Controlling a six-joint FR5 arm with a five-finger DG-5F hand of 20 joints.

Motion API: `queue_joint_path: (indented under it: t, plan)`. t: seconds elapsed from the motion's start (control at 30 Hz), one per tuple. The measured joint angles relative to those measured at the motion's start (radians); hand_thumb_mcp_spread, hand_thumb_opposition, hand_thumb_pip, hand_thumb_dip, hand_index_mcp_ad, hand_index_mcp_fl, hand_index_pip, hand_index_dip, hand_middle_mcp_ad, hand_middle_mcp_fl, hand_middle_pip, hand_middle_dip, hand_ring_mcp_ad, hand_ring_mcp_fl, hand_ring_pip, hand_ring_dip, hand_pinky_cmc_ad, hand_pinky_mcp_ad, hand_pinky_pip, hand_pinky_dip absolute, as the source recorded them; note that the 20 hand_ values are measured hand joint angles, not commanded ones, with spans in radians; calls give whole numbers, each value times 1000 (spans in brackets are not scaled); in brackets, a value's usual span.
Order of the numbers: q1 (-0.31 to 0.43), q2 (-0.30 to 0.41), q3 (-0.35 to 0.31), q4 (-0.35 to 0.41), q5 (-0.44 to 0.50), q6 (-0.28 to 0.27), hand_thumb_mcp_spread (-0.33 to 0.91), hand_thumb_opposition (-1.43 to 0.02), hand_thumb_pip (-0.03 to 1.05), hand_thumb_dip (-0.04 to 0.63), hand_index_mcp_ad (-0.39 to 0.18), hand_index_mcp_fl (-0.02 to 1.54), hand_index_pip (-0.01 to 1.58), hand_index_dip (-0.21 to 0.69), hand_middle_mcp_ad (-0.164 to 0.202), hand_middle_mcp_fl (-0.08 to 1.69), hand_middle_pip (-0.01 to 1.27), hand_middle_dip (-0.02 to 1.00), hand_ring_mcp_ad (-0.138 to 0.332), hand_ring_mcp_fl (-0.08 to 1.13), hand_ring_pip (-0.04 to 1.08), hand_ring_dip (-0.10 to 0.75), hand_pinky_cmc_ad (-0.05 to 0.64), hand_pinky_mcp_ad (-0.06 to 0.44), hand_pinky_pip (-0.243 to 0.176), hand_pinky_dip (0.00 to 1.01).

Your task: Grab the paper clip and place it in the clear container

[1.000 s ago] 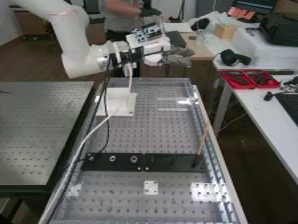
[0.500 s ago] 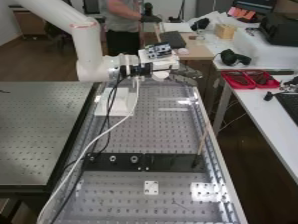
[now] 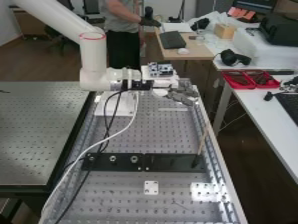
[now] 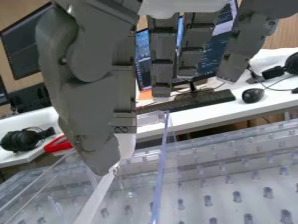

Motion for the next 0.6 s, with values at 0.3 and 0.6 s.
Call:
queue_joint_path:
  t: [0.3, 0.6]
  plan:
    - [-11, 5, 16, -34, -10, 16, 579, -946, 438, 278, -159, 611, 1021, 131, 73, 360, 129, 307, 73, 150, 126, 96, 330, 279, 99, 195]
    - [-18, 7, 19, -57, -27, 14, 501, -881, 478, 278, -140, 471, 974, 94, 75, 316, 129, 307, 70, 87, 126, 93, 330, 279, 99, 195]
